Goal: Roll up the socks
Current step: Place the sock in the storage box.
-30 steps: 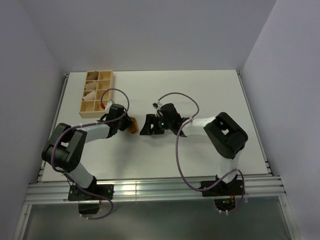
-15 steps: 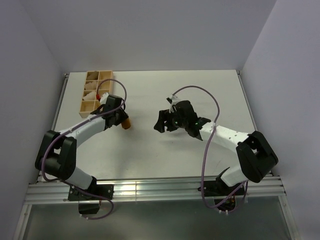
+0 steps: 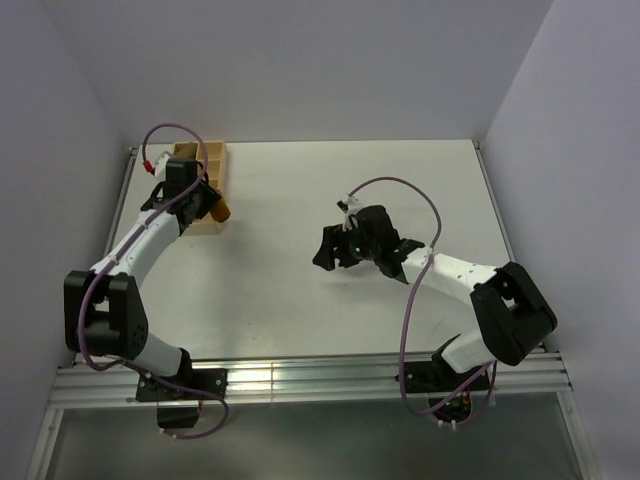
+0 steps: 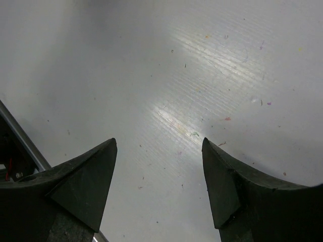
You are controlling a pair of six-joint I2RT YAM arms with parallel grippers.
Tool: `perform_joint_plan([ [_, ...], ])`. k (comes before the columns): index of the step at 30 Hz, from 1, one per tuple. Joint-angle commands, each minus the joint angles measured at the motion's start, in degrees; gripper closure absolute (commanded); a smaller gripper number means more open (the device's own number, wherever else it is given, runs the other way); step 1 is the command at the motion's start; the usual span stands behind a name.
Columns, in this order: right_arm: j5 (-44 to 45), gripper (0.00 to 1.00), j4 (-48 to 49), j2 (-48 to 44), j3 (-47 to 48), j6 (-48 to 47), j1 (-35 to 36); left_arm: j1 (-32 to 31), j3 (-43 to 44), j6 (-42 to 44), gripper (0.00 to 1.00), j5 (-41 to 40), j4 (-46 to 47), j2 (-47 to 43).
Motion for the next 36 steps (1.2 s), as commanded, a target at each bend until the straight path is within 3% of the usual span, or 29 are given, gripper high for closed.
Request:
perform_joint_plan([
  [1, -1.8, 0.25, 3.6, -1.42, -1.34, -1.08, -0.66, 2.4, 3.39, 1.1, 1.0, 2.52, 2.6, 2.06],
  [10, -4.79, 0.26, 5.97, -0.1, -2.4, -1.08, -1.19, 7.67, 2.78, -0.21, 1.0, 9.03, 9.81, 6.63],
  [19, -5.67, 0.26, 6.5, 0.69, -2.57, -1.0, -1.46, 11.63, 4.1, -1.27, 1.0, 9.91, 7.79, 12.17],
  [36, -6.37, 0.27, 7.55, 1.74, -2.92, -0.64, -1.63, 12.86, 6.92, -0.31, 1.0, 3.06, 5.41, 19.91],
])
